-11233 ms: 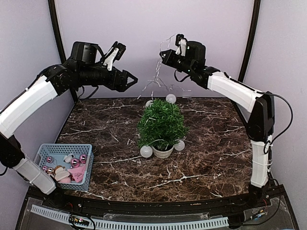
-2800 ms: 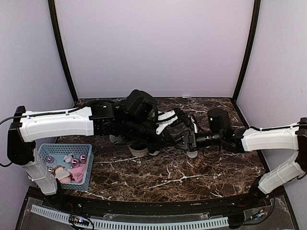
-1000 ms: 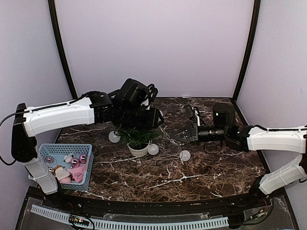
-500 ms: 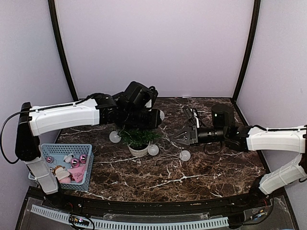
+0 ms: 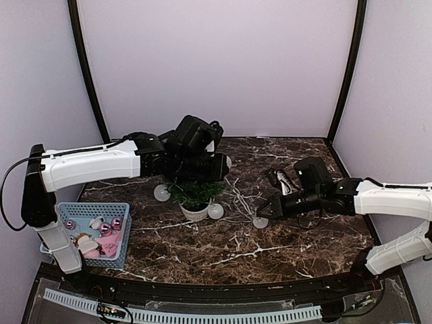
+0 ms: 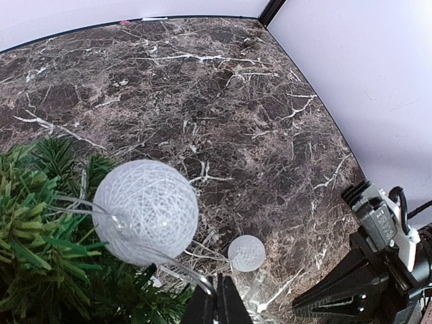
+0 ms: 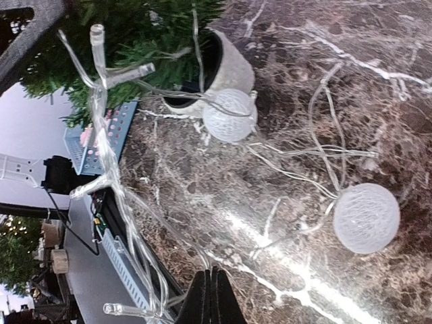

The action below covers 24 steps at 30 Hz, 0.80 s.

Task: Decorate the small christmas tree
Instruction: Adjust the side of the string light at the center of the board.

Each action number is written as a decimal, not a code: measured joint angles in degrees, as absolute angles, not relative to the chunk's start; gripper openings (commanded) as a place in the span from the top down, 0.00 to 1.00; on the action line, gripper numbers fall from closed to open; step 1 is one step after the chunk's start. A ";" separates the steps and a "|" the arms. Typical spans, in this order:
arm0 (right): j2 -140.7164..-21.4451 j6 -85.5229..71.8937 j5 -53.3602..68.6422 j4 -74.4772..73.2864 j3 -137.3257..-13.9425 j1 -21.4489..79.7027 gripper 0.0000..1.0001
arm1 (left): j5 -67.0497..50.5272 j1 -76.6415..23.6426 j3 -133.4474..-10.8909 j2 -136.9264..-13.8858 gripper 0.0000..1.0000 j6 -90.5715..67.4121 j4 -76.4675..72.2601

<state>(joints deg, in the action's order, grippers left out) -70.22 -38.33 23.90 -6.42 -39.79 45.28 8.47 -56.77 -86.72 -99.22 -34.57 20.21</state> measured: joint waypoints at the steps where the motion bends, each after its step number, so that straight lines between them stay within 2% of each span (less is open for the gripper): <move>1: -69.80 -38.17 22.96 -7.84 -39.79 45.30 1.00 | 8.49 -56.77 -86.61 -99.22 1.00 -34.57 20.05; 8: -68.18 -37.76 16.21 -15.22 -40.73 45.39 1.00 | 8.54 -56.80 -85.97 -99.22 1.00 -34.54 19.73; 13: -66.08 -39.31 6.04 -22.72 -42.33 45.39 1.00 | 8.78 -56.80 -85.97 -99.20 1.00 -34.54 19.29; 18: -61.71 -44.56 -6.96 -30.52 -42.33 45.06 1.00 | 8.60 -56.80 -85.62 -99.15 1.00 -34.54 18.87; 24: -52.86 -50.78 -15.38 -33.78 -42.44 41.47 1.00 | 6.85 -57.52 -84.79 -99.15 1.00 -34.54 17.37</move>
<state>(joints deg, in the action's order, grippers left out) -52.86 -50.78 -15.38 -33.78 -42.44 41.47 6.85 -57.52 -84.79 -99.15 -34.54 17.37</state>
